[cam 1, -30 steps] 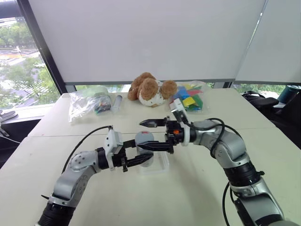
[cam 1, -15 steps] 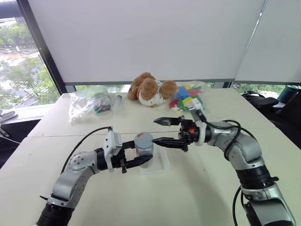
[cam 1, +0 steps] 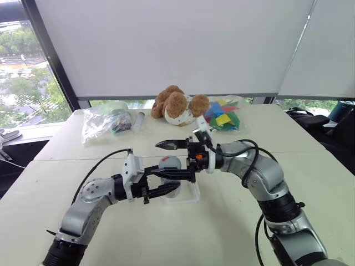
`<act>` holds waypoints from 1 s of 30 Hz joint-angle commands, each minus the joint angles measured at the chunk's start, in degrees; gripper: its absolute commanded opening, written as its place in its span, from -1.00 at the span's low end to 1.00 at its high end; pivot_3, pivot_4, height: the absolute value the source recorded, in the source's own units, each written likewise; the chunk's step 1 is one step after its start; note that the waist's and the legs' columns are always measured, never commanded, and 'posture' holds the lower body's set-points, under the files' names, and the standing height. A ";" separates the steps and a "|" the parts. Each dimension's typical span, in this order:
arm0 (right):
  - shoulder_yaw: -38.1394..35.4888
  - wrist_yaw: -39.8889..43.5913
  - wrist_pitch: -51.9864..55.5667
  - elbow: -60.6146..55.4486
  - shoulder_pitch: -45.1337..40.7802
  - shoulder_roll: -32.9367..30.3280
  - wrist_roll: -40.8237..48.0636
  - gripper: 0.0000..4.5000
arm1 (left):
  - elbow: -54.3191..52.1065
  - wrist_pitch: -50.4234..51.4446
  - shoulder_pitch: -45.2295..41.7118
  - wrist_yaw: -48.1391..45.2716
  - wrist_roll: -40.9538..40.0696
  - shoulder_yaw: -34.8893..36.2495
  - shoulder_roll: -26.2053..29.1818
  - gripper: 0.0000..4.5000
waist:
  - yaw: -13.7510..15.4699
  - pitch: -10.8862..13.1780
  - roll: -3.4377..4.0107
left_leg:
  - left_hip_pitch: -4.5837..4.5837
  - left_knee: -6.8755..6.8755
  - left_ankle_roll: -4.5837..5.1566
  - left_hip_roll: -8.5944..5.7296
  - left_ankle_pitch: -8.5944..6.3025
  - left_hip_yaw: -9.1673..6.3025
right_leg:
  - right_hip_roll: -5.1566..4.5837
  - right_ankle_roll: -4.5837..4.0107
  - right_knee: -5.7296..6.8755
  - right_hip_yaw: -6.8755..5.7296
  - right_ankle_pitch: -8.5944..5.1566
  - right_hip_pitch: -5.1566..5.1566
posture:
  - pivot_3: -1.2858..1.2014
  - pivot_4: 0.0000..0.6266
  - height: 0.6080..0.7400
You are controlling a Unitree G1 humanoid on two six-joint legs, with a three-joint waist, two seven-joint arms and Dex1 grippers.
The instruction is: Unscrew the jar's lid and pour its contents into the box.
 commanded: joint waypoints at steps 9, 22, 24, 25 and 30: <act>-1.81 2.77 -2.50 3.57 -1.57 -1.38 -1.20 0.97 | -2.44 0.04 -0.13 0.09 -1.54 0.90 -0.07 -0.07 | -0.04 0.00 0.00 | 0.00 -0.01 0.00 0.00 0.00 0.00 | 0.00 0.00 0.04 0.00 0.00 -0.02 | 0.03 -0.52 1.00; -4.27 9.43 -1.55 4.54 0.53 -6.43 2.60 0.97 | -2.56 0.40 0.02 0.07 -1.69 1.25 0.30 -0.07 | -0.05 0.00 0.00 | 0.00 -0.02 0.00 0.01 0.00 0.02 | 0.00 0.00 0.04 0.00 0.00 -0.03 | 0.03 -0.52 1.00; -5.10 10.07 -0.69 3.79 0.54 -6.10 4.48 0.97 | -2.53 0.44 0.06 0.03 -1.71 1.33 0.38 -0.07 | 0.01 0.00 0.00 | 0.00 -0.01 0.00 0.01 0.00 0.02 | 0.00 0.00 0.04 0.00 0.00 -0.02 | 0.03 -0.52 1.00; -5.57 10.50 -0.27 3.28 0.44 -5.90 5.53 0.97 | -2.50 0.46 0.07 0.00 -1.69 1.35 0.43 -0.07 | 0.02 0.00 0.00 | 0.00 -0.01 0.00 0.01 0.00 0.02 | 0.00 0.00 0.03 0.00 0.00 -0.02 | 0.03 -0.52 1.00; -4.69 10.62 -0.10 2.41 -0.08 -5.70 5.25 0.97 | -2.45 0.53 0.14 0.03 -1.73 1.41 0.49 -0.07 | -0.03 0.00 0.00 | 0.00 -0.01 0.00 0.01 0.00 0.02 | -0.01 0.00 0.04 0.00 0.00 -0.02 | 0.03 -0.52 1.00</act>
